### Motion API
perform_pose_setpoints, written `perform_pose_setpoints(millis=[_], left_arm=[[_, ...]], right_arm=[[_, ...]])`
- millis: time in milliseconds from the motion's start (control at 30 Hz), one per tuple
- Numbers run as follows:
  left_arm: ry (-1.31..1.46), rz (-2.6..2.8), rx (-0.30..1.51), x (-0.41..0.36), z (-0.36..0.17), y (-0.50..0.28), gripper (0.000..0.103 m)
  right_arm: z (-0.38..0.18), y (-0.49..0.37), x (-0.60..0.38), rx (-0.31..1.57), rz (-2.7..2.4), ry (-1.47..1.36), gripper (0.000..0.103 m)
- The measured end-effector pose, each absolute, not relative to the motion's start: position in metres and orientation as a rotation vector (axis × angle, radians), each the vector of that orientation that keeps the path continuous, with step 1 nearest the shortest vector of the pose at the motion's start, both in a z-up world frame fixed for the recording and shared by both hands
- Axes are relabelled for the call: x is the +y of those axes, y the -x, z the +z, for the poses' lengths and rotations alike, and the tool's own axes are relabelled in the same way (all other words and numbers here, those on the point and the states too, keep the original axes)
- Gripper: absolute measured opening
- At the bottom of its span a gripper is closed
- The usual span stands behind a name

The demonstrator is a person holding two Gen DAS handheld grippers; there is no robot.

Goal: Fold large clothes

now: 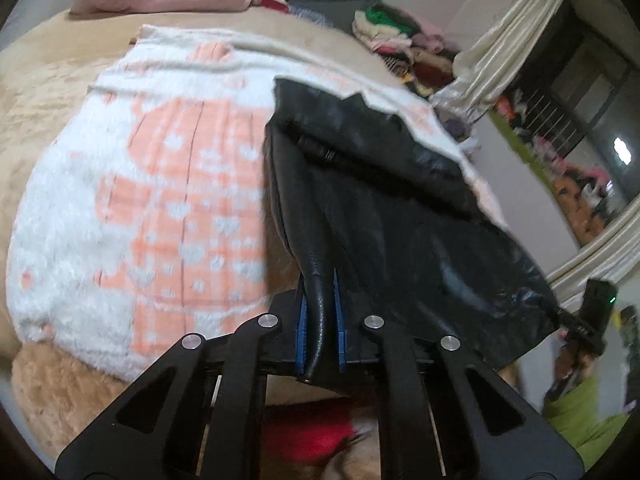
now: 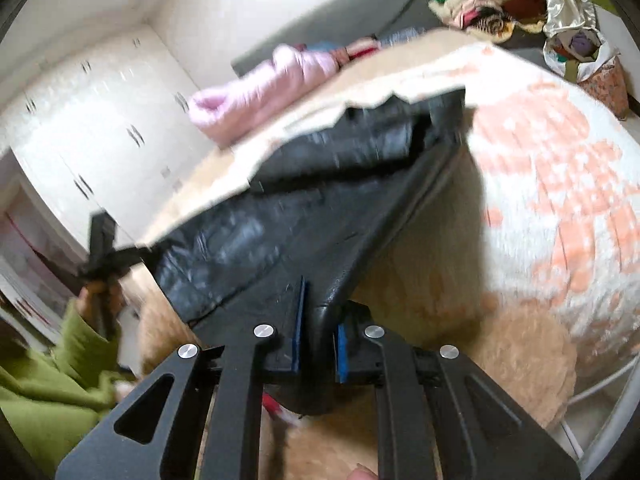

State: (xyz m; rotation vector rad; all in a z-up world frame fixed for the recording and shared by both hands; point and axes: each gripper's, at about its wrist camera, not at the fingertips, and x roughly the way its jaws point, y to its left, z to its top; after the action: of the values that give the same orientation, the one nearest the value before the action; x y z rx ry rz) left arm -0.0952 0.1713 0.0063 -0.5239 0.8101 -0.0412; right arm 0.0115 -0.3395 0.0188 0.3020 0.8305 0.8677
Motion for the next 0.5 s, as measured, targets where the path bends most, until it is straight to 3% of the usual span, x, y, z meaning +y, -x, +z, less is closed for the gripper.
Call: perform_pose_setpoints(millis=[300,500], left_arm=[[0.524,-0.088,0.685,0.175,0.053,0.052,0.004],[0.516,-0.074,0.647,0.173,0.071,0.013,0.005]], right_arm=[[0.046,-0.057,-0.354,0.723,0.823,-0.536,0.011],[0.065,-0.09,-0.344,0.658,0.739,-0.508,0.011]])
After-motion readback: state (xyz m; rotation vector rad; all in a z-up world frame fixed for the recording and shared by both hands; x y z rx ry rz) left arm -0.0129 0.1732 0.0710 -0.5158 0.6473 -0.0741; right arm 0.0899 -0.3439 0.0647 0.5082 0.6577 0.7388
